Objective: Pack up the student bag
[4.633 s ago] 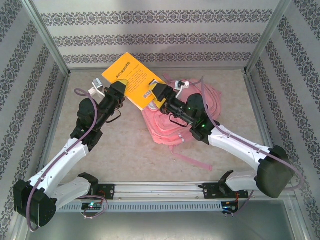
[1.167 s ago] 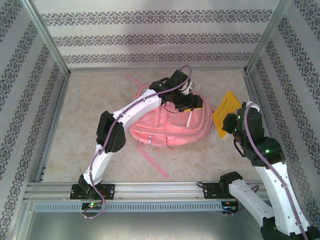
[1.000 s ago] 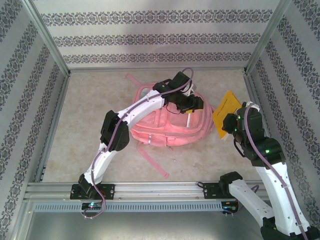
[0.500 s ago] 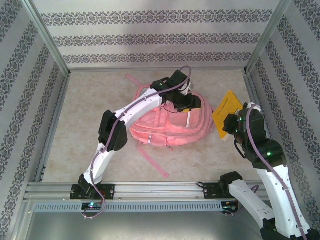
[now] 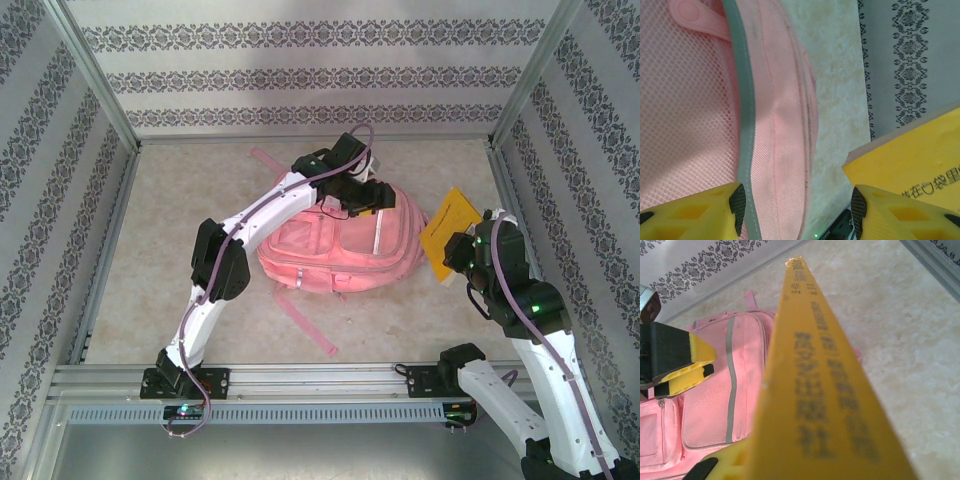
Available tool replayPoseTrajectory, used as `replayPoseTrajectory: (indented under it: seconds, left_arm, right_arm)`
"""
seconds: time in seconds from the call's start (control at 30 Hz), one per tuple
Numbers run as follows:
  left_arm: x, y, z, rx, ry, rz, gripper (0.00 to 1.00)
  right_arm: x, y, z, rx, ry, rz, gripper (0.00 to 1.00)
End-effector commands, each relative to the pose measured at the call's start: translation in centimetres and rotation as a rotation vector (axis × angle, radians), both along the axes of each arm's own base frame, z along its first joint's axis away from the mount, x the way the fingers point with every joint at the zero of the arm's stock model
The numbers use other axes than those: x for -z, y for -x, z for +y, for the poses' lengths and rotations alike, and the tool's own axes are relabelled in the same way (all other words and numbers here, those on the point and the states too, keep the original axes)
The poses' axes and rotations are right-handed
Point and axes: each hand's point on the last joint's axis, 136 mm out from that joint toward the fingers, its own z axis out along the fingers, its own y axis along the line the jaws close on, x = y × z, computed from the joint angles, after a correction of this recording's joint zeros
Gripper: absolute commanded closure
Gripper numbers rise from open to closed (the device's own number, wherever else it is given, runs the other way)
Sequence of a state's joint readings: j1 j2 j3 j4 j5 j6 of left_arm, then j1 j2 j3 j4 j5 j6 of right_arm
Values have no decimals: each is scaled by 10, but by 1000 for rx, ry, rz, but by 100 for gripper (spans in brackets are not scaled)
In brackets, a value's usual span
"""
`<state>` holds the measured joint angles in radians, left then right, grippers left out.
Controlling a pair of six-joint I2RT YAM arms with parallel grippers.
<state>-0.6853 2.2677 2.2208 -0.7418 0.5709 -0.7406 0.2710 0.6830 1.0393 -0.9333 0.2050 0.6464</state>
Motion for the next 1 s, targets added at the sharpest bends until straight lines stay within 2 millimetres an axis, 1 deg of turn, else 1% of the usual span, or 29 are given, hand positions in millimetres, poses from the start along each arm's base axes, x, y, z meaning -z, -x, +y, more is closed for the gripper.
replayPoseTrajectory:
  seconds: [0.0,0.1,0.2,0.5,0.63,0.73,0.83,0.9,0.97]
  left_arm:
    - [18,-5,4,1,-49,-1,40]
    - [25,-7,4,0,-58,4,40]
    - [27,-8,-2,3,-34,14,39]
    - [14,-8,-29,31,82,24,39]
    - [17,-7,-37,40,98,39,39]
    - [15,-6,-42,52,126,47,40]
    - [10,-6,-44,66,146,36,46]
    - [13,-6,-43,65,136,37,52]
    - [21,-6,-43,63,121,50,57]
  right_arm:
    - [-11,-4,2,7,-43,-59,100]
    - [-8,-5,5,2,-56,-53,100]
    - [-6,-5,7,-7,-63,-49,100]
    - [4,-7,11,-21,-76,-29,100]
    - [5,-8,13,-28,-78,-28,100]
    - [5,-9,13,-33,-72,-30,100]
    - [4,-8,12,-34,-61,-34,100]
    - [3,-8,11,-34,-56,-36,100]
    - [3,-9,11,-34,-53,-36,100]
